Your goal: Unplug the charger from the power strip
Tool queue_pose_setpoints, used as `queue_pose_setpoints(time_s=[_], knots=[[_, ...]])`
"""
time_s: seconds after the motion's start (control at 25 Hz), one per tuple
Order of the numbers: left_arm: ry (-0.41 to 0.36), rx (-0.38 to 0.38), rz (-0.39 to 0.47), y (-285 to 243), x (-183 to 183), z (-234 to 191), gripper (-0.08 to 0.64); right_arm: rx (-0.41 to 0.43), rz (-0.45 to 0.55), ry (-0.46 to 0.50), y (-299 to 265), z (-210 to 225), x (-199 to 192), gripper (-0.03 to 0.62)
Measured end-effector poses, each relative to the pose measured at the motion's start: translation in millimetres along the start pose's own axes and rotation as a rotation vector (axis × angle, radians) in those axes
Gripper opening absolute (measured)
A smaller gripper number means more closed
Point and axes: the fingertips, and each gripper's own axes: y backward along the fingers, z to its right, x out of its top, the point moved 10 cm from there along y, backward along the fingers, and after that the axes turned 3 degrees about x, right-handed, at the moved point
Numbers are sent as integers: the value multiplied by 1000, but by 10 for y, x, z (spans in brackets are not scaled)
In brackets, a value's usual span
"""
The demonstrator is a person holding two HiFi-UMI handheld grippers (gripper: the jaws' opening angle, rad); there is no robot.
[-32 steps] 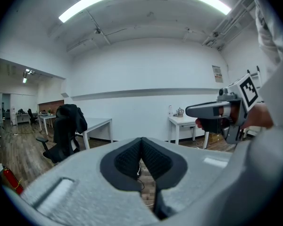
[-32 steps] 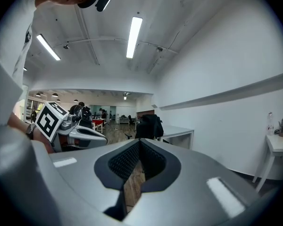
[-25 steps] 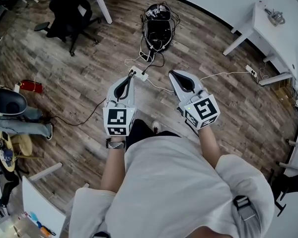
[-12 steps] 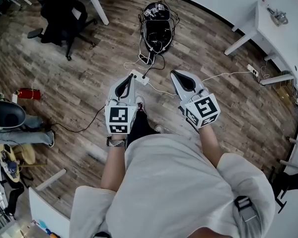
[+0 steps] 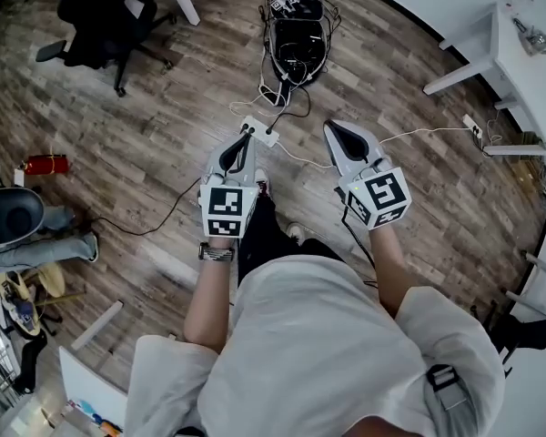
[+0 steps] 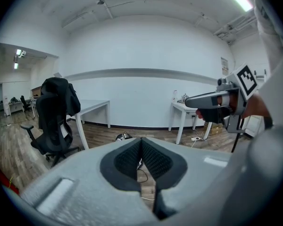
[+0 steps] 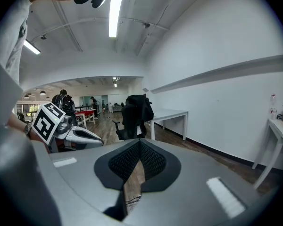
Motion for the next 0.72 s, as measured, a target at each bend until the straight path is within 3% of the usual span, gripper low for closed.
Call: queue_pose_setpoints(time_s=[0.24, 0.72], knots=[[79, -11, -26, -664, -459, -340, 3, -18, -38, -26, -457, 254, -520, 3], [-10, -38, -149, -1706, -1782, -553, 3, -54, -107, -77, -1132, 671, -1876, 3]])
